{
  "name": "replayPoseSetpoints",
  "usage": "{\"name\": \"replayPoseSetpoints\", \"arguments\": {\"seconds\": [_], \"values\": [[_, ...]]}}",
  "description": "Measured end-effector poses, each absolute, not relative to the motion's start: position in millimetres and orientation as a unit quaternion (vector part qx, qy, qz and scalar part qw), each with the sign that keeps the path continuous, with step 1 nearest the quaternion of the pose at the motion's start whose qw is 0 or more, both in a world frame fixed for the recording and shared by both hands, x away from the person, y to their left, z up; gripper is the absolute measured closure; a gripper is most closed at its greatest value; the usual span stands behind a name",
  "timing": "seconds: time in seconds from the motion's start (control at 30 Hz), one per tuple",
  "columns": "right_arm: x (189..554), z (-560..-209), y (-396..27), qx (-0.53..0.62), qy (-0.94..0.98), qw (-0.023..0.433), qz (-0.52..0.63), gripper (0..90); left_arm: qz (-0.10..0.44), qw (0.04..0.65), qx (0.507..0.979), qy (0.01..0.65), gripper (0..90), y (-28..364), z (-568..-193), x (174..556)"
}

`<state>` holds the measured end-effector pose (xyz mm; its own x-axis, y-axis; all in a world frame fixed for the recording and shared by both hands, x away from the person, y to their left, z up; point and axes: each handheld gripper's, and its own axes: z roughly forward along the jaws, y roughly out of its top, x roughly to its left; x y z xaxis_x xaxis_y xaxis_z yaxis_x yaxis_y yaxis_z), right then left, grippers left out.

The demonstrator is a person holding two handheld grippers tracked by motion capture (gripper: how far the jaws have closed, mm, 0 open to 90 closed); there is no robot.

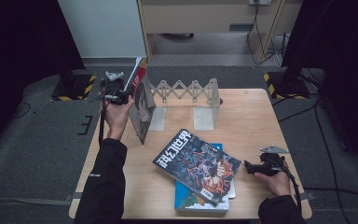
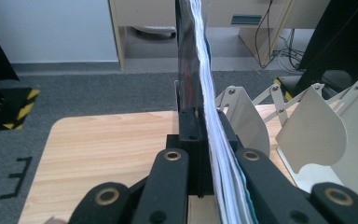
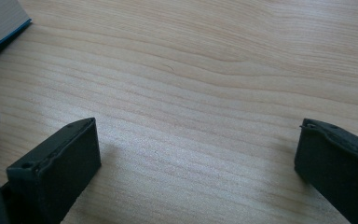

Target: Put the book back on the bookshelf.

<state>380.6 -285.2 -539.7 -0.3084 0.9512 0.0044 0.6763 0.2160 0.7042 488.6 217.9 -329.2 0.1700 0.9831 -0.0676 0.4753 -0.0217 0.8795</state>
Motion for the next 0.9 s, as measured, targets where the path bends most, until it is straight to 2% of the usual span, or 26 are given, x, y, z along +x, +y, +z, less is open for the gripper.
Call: {"name": "replayPoseSetpoints", "arguments": {"seconds": [0.67, 0.9], "values": [[381, -540, -285, 0.545, 0.747, 0.223, 0.309, 0.4, 0.338, 0.385, 0.662, 0.547, 85.6, 209, -329, 485], [381, -540, -285, 0.545, 0.747, 0.223, 0.309, 0.4, 0.337, 0.399, 0.663, 0.537, 80.1, 210, -330, 480]]}}
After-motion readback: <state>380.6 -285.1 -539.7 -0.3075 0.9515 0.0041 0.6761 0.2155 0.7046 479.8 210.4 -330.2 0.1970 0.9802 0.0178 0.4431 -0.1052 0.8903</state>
